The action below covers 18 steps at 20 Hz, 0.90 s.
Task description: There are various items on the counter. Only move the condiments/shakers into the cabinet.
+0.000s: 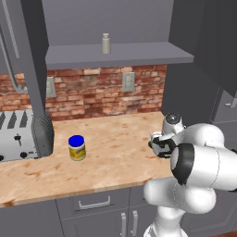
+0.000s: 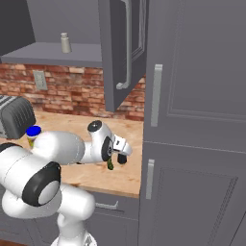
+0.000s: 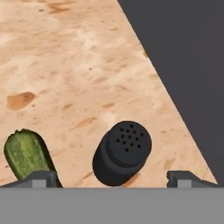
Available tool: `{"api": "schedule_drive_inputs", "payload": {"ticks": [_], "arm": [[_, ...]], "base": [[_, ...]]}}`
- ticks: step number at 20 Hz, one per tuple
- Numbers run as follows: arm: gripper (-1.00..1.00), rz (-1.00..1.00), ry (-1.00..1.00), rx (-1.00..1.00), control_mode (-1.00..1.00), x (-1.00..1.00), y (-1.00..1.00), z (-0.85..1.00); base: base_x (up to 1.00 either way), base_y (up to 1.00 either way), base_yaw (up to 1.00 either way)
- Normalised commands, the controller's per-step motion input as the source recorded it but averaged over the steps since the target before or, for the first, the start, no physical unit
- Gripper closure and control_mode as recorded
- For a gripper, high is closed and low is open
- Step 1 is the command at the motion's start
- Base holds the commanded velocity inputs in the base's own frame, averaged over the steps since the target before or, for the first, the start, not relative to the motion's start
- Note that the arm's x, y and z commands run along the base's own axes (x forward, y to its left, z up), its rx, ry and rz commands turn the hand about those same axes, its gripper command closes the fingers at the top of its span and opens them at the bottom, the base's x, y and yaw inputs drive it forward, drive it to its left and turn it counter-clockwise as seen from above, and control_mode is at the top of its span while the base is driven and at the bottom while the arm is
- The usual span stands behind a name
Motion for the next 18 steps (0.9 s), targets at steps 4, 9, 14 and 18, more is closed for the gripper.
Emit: {"api": "schedule_drive_inputs", "payload": {"ticks": [4,9,14,18], "arm": [[-1.00,0.00,0.00,0.00,-1.00,0.08,-0.15,-0.11],[-1.00,0.00,0.00,0.00,-1.00,0.18,-0.01,-0.09],[-1.00,0.00,0.00,0.00,-1.00,0.23,0.00,-0.11],[1.00,0.00,0.00,0.00,-1.00,0.16,0.00,-0.08]], "base": [[0.00,0.00,0.00],[0.00,0.00,0.00],[0.00,0.00,0.00],[0.00,0.00,0.00]]}}
